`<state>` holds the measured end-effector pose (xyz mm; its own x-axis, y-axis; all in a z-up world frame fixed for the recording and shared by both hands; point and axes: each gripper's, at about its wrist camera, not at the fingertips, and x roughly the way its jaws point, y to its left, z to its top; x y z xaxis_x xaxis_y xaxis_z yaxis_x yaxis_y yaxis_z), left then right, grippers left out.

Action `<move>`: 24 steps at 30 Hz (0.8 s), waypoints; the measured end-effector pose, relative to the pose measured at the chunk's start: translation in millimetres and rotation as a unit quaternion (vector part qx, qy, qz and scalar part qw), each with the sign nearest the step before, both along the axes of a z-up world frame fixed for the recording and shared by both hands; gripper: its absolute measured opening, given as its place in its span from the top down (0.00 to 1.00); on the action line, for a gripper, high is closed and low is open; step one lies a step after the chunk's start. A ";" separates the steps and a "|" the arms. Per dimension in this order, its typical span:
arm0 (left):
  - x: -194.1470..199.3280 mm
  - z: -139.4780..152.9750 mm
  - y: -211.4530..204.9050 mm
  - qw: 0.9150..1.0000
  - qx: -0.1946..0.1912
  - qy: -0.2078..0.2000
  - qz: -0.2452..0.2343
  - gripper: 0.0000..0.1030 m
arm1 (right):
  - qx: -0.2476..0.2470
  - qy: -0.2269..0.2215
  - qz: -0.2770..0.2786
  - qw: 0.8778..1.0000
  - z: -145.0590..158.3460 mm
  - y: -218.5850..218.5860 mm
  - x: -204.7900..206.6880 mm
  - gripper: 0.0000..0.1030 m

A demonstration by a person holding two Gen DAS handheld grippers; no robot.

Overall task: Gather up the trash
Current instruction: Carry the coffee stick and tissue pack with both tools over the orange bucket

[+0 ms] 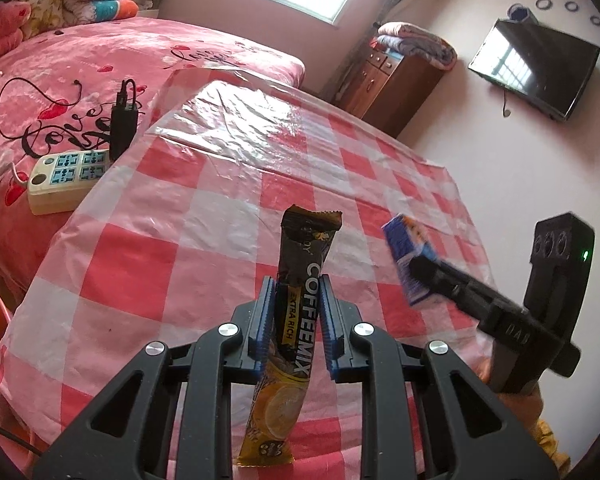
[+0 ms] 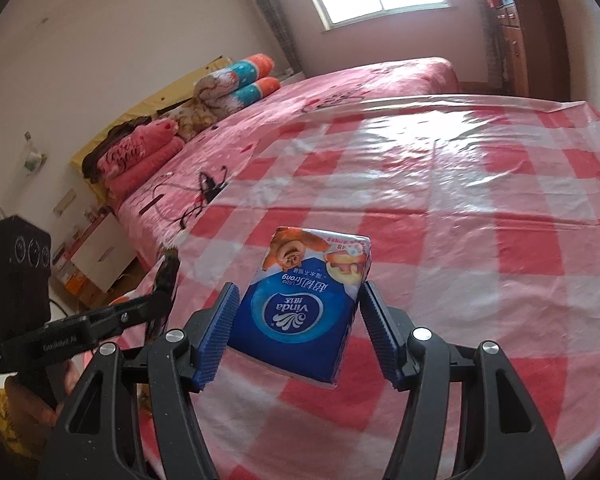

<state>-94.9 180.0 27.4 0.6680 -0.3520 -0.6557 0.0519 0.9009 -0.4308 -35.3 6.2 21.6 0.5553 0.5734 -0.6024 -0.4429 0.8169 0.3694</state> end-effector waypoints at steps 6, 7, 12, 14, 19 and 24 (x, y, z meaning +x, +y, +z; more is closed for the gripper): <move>-8.2 6.4 10.4 1.000 -0.024 -0.016 0.002 0.78 | -0.037 -0.012 0.041 0.998 -2.6 31.7 -18.1 0.39; -9.7 7.5 12.5 0.999 -0.028 -0.018 0.003 0.78 | -0.041 -0.015 0.047 0.998 -2.8 36.2 -21.0 0.39; -16.5 10.0 20.5 0.999 -0.044 -0.029 0.006 0.78 | -0.056 -0.023 0.078 0.995 -1.8 60.6 -35.4 0.39; -19.5 11.1 22.0 0.998 -0.053 -0.033 0.004 0.78 | -0.064 -0.025 0.089 0.994 -2.0 68.8 -40.4 0.39; -25.4 16.1 24.0 0.997 -0.059 -0.046 -0.001 0.79 | -0.065 -0.027 0.110 0.991 -0.7 83.8 -49.3 0.39; -29.8 18.4 25.9 0.996 -0.067 -0.052 -0.007 0.79 | -0.069 -0.036 0.124 0.989 4.7 95.6 -57.8 0.39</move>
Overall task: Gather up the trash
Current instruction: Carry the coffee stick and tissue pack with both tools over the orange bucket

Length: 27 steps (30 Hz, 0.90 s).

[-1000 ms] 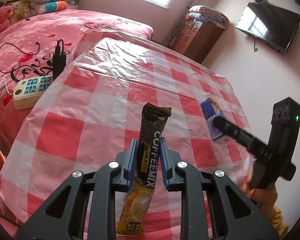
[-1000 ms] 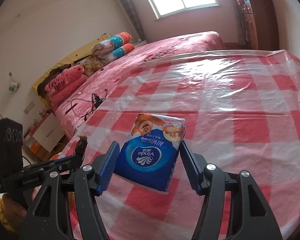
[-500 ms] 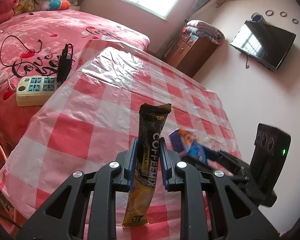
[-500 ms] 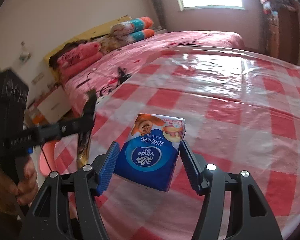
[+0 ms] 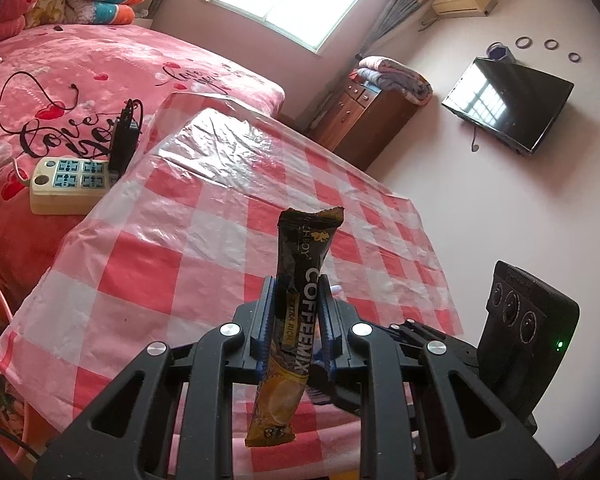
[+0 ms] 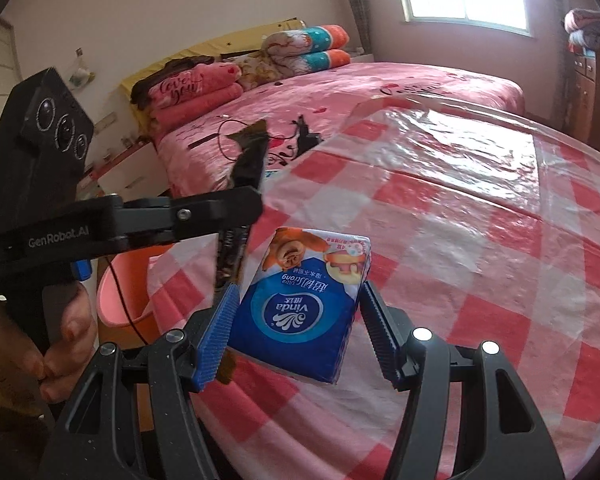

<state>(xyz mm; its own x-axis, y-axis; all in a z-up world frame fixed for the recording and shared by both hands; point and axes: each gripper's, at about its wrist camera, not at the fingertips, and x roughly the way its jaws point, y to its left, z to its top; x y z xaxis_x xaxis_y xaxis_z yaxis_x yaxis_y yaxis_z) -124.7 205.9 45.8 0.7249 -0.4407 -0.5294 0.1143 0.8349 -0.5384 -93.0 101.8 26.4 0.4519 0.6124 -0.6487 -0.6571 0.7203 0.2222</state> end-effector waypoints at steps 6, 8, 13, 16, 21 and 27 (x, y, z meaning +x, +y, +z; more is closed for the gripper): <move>-5.3 5.0 3.7 1.000 -0.002 -0.011 0.000 0.80 | 0.008 0.004 0.003 1.000 4.2 1.5 -2.5 0.39; -7.9 8.0 7.2 1.000 -0.003 -0.016 0.002 0.80 | 0.010 0.004 0.005 1.000 6.9 3.5 -3.6 0.39; -18.4 16.7 22.0 0.999 -0.005 -0.029 0.016 0.80 | 0.007 -0.008 0.019 1.000 16.9 19.3 -7.0 0.39; -27.3 20.9 36.9 0.999 -0.008 -0.036 0.031 0.80 | 0.003 -0.014 0.034 0.999 22.6 35.2 -9.9 0.39; -43.0 23.8 68.8 0.997 -0.011 -0.041 0.065 0.80 | -0.007 -0.021 0.065 0.998 28.3 71.3 -13.5 0.39; -67.0 22.4 119.5 0.991 -0.013 -0.040 0.125 0.80 | -0.013 -0.015 0.121 0.992 27.3 132.1 -17.2 0.39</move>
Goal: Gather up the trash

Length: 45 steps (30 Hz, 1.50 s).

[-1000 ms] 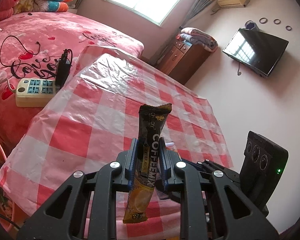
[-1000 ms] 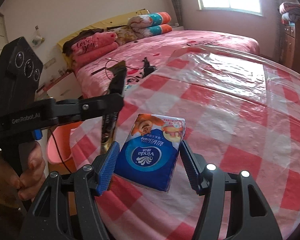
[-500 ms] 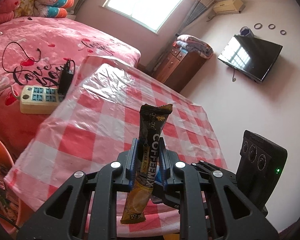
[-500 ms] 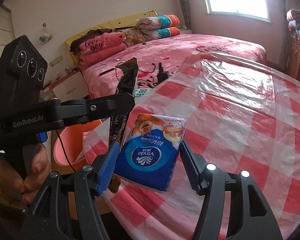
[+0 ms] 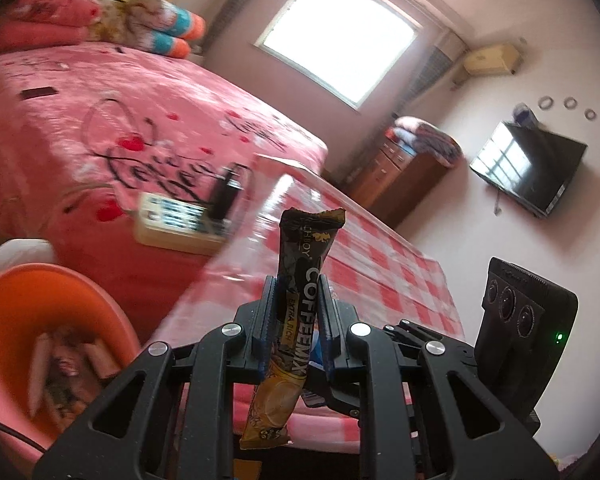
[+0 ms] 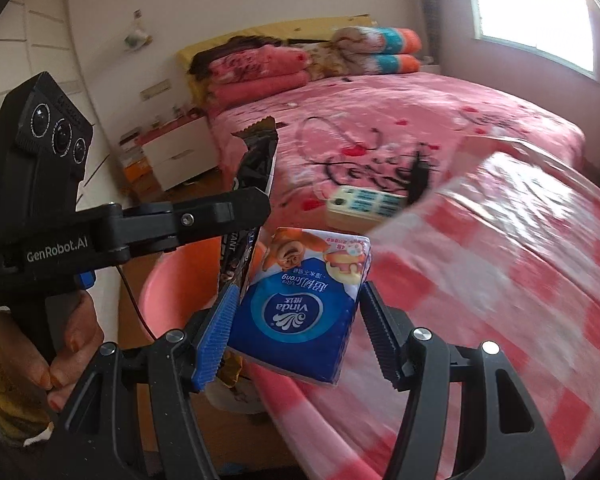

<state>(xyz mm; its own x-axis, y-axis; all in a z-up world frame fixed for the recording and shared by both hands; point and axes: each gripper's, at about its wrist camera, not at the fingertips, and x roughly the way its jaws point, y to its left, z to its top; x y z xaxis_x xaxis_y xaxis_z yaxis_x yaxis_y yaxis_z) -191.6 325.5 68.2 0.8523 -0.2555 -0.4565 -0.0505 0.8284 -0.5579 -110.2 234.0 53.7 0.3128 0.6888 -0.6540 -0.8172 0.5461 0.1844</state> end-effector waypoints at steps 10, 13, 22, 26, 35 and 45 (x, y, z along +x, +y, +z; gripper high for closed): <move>-38.5 -22.2 74.5 0.995 -0.011 0.022 0.096 0.80 | -0.030 0.003 0.081 0.996 -19.1 98.6 -16.4 0.38; -45.7 -37.7 91.2 0.992 -0.010 0.038 0.123 0.80 | -0.052 0.006 0.095 0.994 -32.3 123.2 -21.6 0.34; -55.8 -79.3 115.9 0.974 0.045 0.097 0.201 0.38 | -0.057 0.023 0.044 0.997 -38.7 108.1 -16.9 0.13; -57.6 -67.8 112.4 0.968 0.085 0.087 0.219 0.20 | -0.029 0.031 -0.002 0.999 -28.0 83.2 -7.1 0.09; -43.1 -45.7 78.7 0.968 0.146 0.083 0.187 0.10 | -0.005 0.013 -0.078 0.997 -12.9 27.4 -1.7 0.09; -19.9 -20.1 20.0 0.975 0.173 0.053 0.131 0.06 | 0.005 -0.029 -0.142 0.989 -2.4 -28.4 1.5 0.09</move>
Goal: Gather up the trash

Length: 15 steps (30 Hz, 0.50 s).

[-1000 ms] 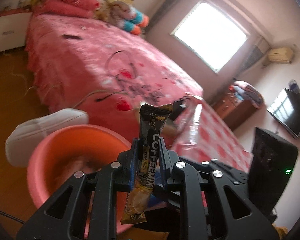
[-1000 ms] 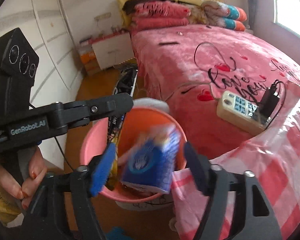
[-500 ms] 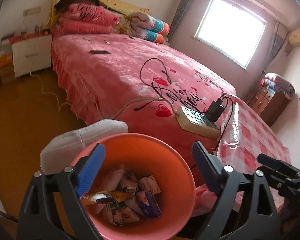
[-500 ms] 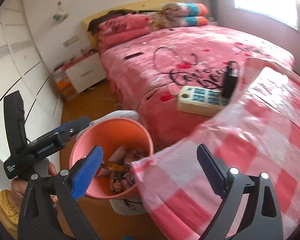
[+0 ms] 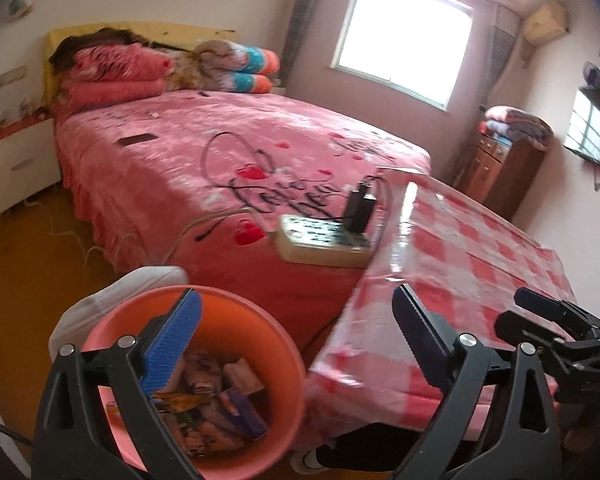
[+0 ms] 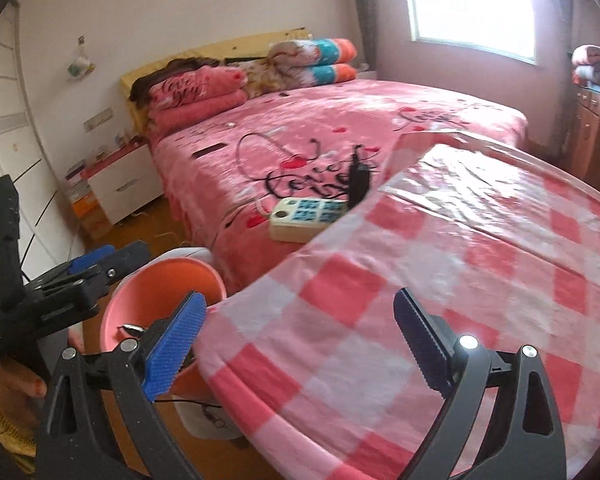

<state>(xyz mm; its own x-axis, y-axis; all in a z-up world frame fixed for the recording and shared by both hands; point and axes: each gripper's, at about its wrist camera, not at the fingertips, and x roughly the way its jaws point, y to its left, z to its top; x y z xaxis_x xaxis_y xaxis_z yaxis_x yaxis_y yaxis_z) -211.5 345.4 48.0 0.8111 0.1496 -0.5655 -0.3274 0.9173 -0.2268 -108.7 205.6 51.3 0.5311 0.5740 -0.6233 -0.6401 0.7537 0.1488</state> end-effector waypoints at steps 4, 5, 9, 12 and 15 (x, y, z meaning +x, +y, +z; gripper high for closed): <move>15.6 7.3 -27.6 1.000 0.005 0.009 -0.024 0.04 | 0.003 -0.007 -0.025 1.000 -0.4 -22.4 3.9 0.09; 18.8 8.2 -33.3 0.999 0.004 0.010 -0.031 0.04 | 0.003 -0.008 -0.031 0.999 -0.9 -27.4 5.0 0.09; 33.1 9.1 -56.6 0.998 -0.001 0.019 -0.055 0.04 | 0.009 -0.015 -0.066 0.998 -2.1 -55.5 12.4 0.09; 42.6 10.3 -75.2 0.997 0.003 0.023 -0.072 0.04 | 0.014 -0.020 -0.091 0.996 -3.1 -74.2 17.5 0.09; 51.3 13.9 -95.6 0.996 0.016 0.024 -0.087 0.04 | 0.020 -0.023 -0.114 0.993 -3.4 -93.6 24.2 0.09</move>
